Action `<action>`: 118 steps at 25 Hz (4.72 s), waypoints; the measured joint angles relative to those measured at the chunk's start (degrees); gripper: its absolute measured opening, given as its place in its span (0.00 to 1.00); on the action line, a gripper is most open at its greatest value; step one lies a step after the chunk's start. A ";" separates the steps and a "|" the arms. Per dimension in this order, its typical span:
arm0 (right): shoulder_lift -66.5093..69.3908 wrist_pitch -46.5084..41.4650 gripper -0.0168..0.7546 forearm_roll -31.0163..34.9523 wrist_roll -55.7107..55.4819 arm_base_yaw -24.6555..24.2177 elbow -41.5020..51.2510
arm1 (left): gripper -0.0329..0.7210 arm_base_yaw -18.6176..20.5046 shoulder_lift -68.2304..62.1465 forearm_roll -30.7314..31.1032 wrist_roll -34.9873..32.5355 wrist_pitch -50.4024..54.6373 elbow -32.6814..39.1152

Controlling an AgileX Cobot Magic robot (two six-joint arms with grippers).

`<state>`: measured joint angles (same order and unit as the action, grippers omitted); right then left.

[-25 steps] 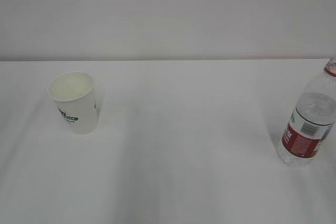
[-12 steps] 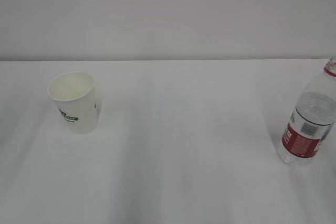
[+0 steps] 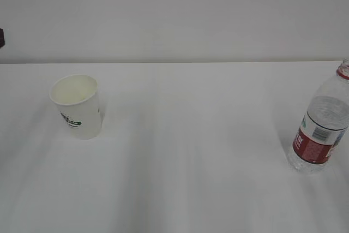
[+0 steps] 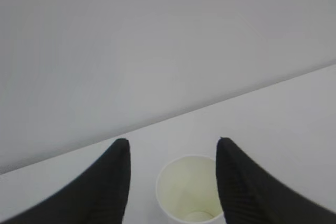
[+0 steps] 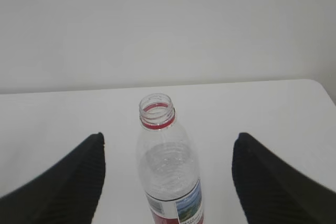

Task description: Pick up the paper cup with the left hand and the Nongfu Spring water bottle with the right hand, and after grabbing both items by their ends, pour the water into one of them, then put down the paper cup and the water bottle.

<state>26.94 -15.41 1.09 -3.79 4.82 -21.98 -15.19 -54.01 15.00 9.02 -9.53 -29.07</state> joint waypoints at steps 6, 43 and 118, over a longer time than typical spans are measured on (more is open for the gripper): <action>6.98 0.12 0.76 0.00 0.56 0.00 0.00 | 0.56 0.00 -5.14 -1.54 0.00 -2.54 0.00; 14.37 21.92 0.76 0.95 -0.04 0.00 9.77 | 0.56 0.00 -25.85 -2.89 0.00 -38.20 12.85; 55.44 64.14 0.82 -2.25 -3.02 0.00 17.91 | 0.56 0.00 -43.06 0.00 1.19 -55.86 19.21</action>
<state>82.39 48.72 -1.16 -6.82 4.82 -4.07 -15.19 -97.07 15.00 10.22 -65.39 -9.86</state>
